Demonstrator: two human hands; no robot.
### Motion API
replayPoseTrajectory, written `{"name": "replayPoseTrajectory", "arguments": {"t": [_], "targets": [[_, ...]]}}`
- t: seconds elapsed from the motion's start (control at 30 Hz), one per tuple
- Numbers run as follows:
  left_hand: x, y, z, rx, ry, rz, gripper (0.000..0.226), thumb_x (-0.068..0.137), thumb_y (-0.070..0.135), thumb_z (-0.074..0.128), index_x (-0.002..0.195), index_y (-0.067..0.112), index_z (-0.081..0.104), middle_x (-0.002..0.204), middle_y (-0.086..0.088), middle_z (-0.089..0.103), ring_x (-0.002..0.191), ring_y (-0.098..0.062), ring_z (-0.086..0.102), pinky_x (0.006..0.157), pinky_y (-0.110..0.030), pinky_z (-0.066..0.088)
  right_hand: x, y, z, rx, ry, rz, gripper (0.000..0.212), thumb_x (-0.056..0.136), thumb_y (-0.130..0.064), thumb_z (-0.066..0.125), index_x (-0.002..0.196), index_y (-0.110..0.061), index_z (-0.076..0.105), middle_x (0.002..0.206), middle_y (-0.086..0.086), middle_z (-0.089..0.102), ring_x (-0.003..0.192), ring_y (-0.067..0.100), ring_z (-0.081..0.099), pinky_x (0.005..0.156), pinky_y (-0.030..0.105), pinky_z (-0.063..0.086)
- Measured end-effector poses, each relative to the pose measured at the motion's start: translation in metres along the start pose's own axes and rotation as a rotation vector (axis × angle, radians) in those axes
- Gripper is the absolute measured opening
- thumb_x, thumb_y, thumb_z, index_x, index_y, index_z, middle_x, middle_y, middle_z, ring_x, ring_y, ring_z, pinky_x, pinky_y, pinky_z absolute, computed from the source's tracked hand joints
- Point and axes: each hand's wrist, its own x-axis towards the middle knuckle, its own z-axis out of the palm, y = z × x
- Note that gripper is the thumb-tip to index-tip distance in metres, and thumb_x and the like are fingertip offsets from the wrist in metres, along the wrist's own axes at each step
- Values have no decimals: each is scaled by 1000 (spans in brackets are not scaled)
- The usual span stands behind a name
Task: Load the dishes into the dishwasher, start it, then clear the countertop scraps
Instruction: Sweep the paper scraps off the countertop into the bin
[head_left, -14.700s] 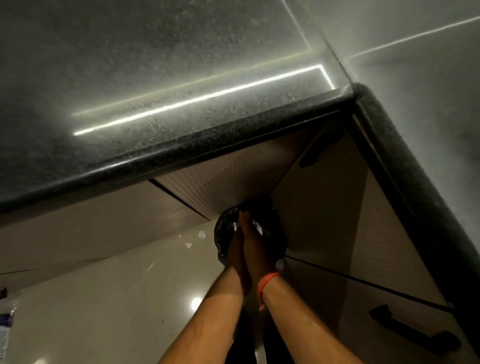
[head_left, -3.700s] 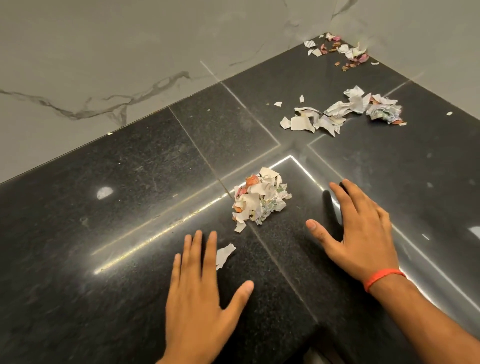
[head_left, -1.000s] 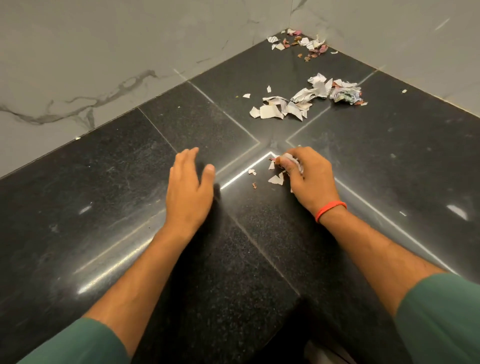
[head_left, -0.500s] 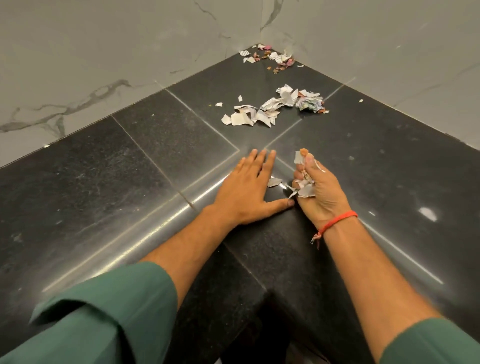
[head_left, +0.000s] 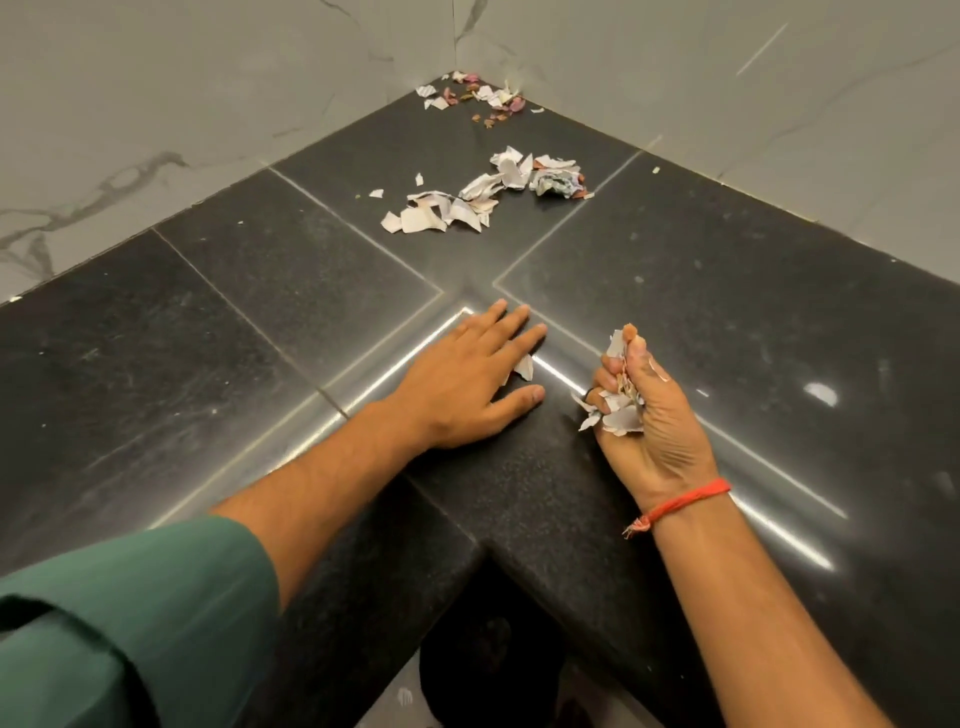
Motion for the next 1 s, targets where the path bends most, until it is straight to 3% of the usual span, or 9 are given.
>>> {"name": "replayPoseTrajectory", "arguments": {"t": [0.17,0.4,0.47,0.53,0.63,0.7,0.77,0.87,1.0], "targets": [[-28,45,12,-58,34,146,71,103,52,28,162,13,27,170,-7,21,159,-23,12,129,-40,13,-14,1,-5,13,-20,-27,14,99,-20,54,100,-19,68,74,-4,52,60,5,47,56,17,45],[-61,88,20,-173,103,134,63,105,42,30,161,13,30,170,-4,23,158,-16,15,129,-36,16,-42,-1,-17,13,-18,-41,19,99,-21,55,94,-22,73,75,-4,51,62,5,47,55,18,45],[-62,86,15,-382,185,25,66,102,45,43,161,19,30,169,2,24,156,-10,20,127,-33,22,-50,-1,-21,27,-37,-44,23,95,-22,57,87,-24,78,75,-4,51,62,5,44,56,16,42],[-62,83,9,-574,316,-191,69,99,47,51,161,24,29,169,6,26,155,-7,21,126,-37,25,-58,-2,-24,39,-47,-41,23,92,-22,57,83,-24,79,74,-4,50,62,6,42,55,15,39],[-60,95,1,-566,264,-399,64,105,39,48,163,28,22,169,7,25,155,-9,18,128,-37,17,-64,-2,-27,45,-49,-38,25,92,-22,57,82,-24,80,74,-4,51,62,6,43,54,15,40],[-59,117,2,-513,220,-387,61,107,35,45,162,29,21,168,4,27,154,-13,22,124,-31,14,-66,-2,-29,41,-49,-36,26,94,-22,56,84,-24,79,74,-4,51,61,5,43,55,15,41],[-59,138,7,-514,266,-314,60,105,32,45,161,23,26,163,1,37,150,-18,33,124,-36,23,-67,-3,-29,44,-49,-29,21,93,-23,57,88,-23,77,74,-4,51,60,5,44,55,15,42],[-60,158,20,-450,276,-202,65,100,27,49,161,18,28,163,1,39,151,-15,32,124,-38,28,-72,-8,-33,57,-38,-17,12,95,-23,57,100,-19,67,74,-4,50,61,5,46,58,15,45],[-60,166,13,-737,347,-186,67,98,15,55,160,24,30,164,9,35,148,-4,35,117,-27,34,-90,-27,-59,98,-26,-11,15,102,-24,51,101,-21,66,75,-6,49,62,4,45,57,15,41]]}}
